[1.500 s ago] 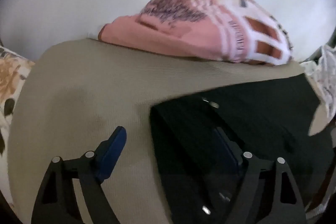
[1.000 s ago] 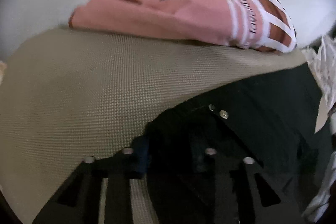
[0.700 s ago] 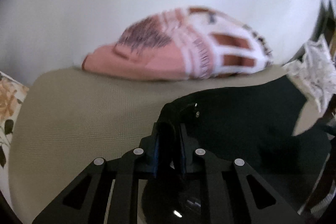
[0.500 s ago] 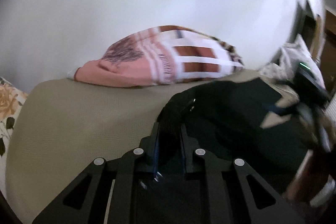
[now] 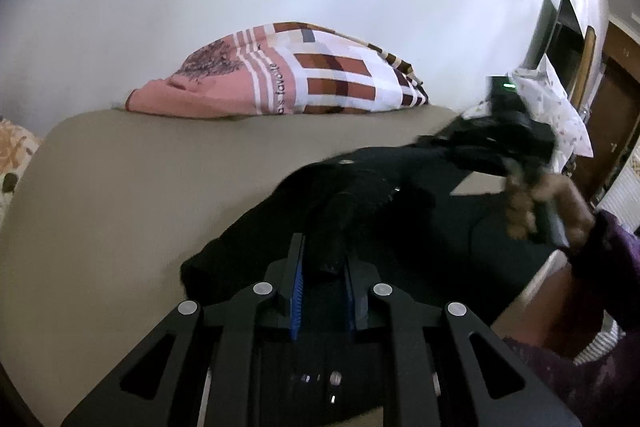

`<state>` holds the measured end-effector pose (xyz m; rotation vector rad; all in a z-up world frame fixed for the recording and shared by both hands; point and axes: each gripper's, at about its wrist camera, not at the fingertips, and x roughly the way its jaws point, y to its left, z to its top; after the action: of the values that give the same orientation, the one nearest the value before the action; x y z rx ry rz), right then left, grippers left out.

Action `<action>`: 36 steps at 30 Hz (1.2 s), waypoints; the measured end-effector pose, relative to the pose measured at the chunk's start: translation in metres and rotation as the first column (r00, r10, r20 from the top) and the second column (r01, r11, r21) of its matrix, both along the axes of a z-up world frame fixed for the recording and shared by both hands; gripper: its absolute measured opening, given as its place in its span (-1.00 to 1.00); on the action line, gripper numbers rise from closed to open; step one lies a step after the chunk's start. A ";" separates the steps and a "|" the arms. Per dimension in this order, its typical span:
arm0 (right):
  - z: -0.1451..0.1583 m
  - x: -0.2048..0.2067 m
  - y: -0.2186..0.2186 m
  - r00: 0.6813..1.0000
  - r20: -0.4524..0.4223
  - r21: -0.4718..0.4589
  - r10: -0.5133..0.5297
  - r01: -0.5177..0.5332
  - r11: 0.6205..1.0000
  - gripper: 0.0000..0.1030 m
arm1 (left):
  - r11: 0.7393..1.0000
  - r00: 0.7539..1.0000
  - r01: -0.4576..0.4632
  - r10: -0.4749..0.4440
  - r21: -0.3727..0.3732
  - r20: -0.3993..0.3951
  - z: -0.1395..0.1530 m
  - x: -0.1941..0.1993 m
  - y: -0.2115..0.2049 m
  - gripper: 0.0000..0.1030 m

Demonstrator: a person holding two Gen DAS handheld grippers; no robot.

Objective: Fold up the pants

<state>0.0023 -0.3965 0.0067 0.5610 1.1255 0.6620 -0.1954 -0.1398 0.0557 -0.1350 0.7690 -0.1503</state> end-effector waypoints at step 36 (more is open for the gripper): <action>-0.063 -0.154 -0.122 0.989 -0.021 0.162 -0.145 0.147 0.976 -0.69 | 0.984 0.941 -0.141 0.167 0.106 -0.296 -0.077 -0.049 -0.024 0.23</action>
<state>-0.1512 -0.5185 -0.0558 0.7803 1.0324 0.6280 -0.2447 -0.1635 -0.0212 -0.1398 1.0668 0.0543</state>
